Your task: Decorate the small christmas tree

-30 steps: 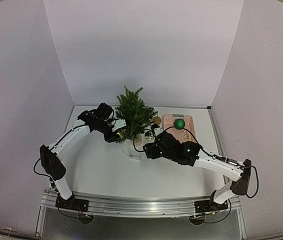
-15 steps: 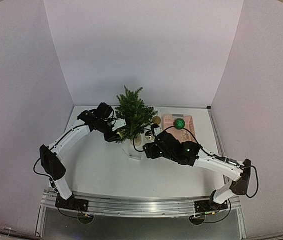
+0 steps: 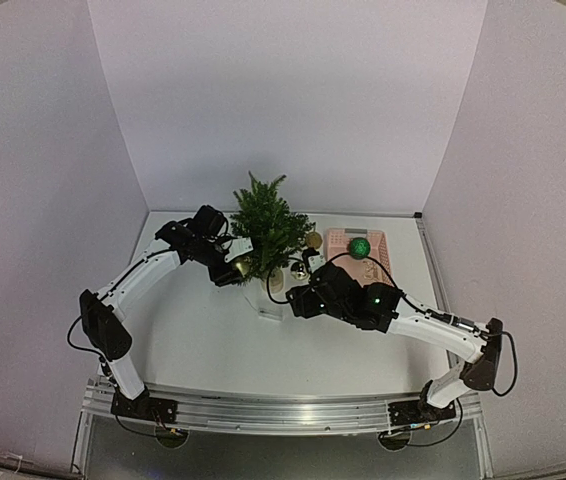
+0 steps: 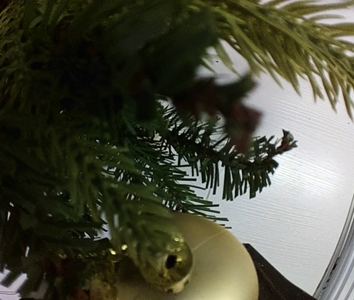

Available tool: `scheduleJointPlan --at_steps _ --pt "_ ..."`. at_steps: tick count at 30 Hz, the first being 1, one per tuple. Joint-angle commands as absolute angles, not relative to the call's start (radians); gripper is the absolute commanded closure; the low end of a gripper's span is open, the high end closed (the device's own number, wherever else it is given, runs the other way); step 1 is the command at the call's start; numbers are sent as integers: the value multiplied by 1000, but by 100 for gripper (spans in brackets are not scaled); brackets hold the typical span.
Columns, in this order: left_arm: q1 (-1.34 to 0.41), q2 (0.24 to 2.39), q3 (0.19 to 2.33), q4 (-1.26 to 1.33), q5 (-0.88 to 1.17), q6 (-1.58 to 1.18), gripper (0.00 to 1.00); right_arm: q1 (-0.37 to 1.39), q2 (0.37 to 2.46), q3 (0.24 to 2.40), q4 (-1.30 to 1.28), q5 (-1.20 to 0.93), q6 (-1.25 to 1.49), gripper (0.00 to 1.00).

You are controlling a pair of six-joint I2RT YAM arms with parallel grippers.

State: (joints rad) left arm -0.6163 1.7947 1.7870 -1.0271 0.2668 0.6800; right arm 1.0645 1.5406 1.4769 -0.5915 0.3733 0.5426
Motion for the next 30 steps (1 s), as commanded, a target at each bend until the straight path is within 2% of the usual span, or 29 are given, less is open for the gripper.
scheduleJointPlan --at_steps 1,11,21,30 --pt "-617 1778 1796 -998 275 680 25 1060 1536 1505 -586 377 540 28" --pt "-617 1748 1786 -1014 272 678 16 1060 1529 1503 -586 374 541 28" --pt "-617 1725 1765 -1025 258 669 14 1060 1536 1511 -586 369 534 28" --pt "-617 1680 1724 -1010 241 649 7 1061 1540 1517 -586 365 533 28"
